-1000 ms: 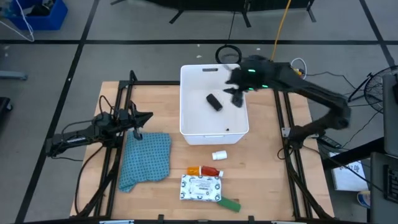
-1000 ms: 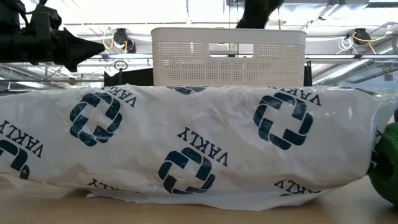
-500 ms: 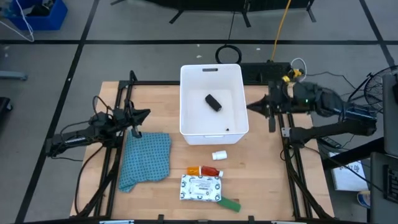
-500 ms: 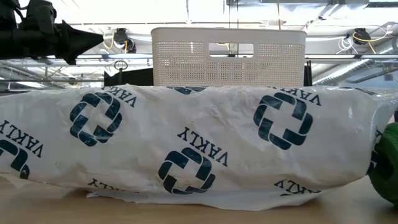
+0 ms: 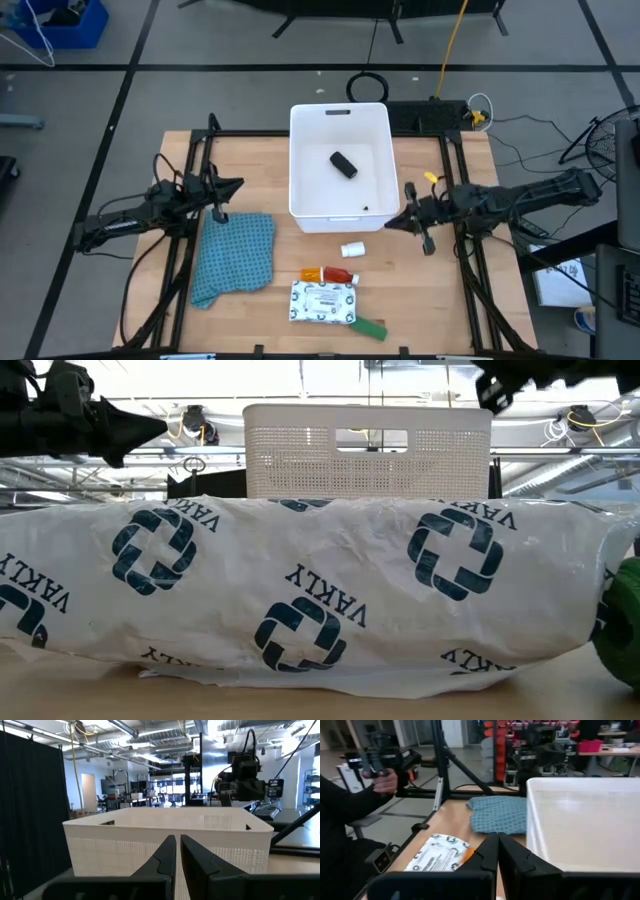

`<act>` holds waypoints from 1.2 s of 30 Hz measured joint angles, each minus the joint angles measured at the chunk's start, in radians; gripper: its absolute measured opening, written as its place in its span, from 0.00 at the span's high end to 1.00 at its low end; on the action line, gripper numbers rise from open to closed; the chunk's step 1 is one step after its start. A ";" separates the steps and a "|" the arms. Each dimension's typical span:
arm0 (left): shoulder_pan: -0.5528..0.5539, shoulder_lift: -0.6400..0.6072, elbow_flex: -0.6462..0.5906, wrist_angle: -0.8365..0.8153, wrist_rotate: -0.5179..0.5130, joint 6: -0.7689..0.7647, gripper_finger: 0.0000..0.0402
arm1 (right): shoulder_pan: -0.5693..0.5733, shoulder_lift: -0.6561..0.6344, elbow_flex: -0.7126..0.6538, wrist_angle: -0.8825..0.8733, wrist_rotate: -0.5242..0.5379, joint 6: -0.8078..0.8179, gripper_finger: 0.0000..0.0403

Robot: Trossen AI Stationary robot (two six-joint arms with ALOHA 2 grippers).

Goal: Pick & place medical supplies in basket/bin
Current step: Put the yellow pill bottle in the white basket

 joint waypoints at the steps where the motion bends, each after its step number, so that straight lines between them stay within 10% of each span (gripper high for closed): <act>1: 0.000 0.000 0.000 -0.003 0.000 0.000 0.92 | 0.010 0.000 -0.028 0.036 0.000 -0.002 1.00; 36: -0.013 0.000 0.004 -0.091 0.073 -0.234 0.92 | 0.024 -0.374 -0.365 0.278 0.106 -0.251 1.00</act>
